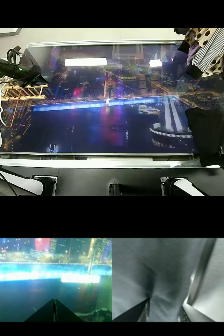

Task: Fold the clothes and pants, and hang the long-sleeved shirts on hangers.

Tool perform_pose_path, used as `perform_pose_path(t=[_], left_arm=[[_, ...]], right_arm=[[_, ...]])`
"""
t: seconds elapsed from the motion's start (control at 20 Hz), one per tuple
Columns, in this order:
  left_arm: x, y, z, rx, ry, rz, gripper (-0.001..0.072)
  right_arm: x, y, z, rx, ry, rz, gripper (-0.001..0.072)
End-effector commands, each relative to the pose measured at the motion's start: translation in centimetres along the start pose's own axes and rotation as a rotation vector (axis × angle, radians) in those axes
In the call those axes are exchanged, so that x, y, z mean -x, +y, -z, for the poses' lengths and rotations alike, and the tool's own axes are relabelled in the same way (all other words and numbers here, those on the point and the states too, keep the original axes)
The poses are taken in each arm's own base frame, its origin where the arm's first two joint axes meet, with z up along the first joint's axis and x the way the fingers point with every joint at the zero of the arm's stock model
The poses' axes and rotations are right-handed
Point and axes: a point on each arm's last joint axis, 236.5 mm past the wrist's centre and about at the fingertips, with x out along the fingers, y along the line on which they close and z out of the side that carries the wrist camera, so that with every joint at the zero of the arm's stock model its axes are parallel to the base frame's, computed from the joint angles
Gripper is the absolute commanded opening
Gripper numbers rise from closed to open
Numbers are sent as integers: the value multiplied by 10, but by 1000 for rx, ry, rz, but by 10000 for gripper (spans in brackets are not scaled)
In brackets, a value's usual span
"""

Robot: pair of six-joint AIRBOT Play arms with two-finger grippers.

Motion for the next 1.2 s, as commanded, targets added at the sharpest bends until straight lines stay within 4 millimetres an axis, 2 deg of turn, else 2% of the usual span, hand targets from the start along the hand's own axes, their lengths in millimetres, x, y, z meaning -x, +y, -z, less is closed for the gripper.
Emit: perform_pose_path(t=[0.0, 0.05, 0.1, 0.15, 0.2, 0.3, 0.45, 0.5, 0.6, 0.7, 0.8, 0.85, 0.95, 1.0, 1.05, 1.15], left_arm=[[0, 7, -1, -8, -4, -31, 15], [1, 14, -1, -7, -5, -58, 14], [1, 18, -1, -7, -6, -77, 15], [1, 20, -2, -11, -6, -86, 15], [1, 20, -2, -16, -6, -86, 15], [1, 20, -1, -19, -5, -86, 15], [1, 19, -1, -24, -5, -85, 15], [1, 20, -1, -24, -5, -85, 15], [1, 20, -2, -24, -6, -86, 14], [1, 21, -6, -25, -26, -92, 14], [1, 28, -12, -53, -49, -131, 14], [1, 30, -14, -86, -56, -148, 14], [-2, 30, -16, -162, -60, -177, 13], [-4, 31, -15, -178, -62, -192, 13], [-8, 30, -11, -197, -58, -202, 13], [-18, 32, 5, -233, -32, -230, 13]], right_arm=[[24, 54, -8, 34, -72, -225, 410], [45, 77, -14, 64, -130, -324, 410], [66, 91, -17, 94, -182, -387, 410], [87, 97, -18, 113, -229, -410, 410], [107, 96, -16, 141, -282, -408, 412], [135, 84, -15, 173, -385, -361, 412], [152, 70, -13, 177, -459, -306, 419], [154, 71, -13, 161, -461, -316, 419], [160, 97, -6, 193, -443, -430, 413], [167, 137, 7, 292, -414, -573, 409], [152, 180, 42, 445, -322, -614, 387], [142, 207, 70, 548, -268, -629, 381], [119, 260, 138, 745, -156, -665, 331], [106, 282, 182, 853, -91, -676, 296], [91, 295, 225, 958, -24, -672, 289], [60, 298, 294, 1184, 87, -593, 286]])
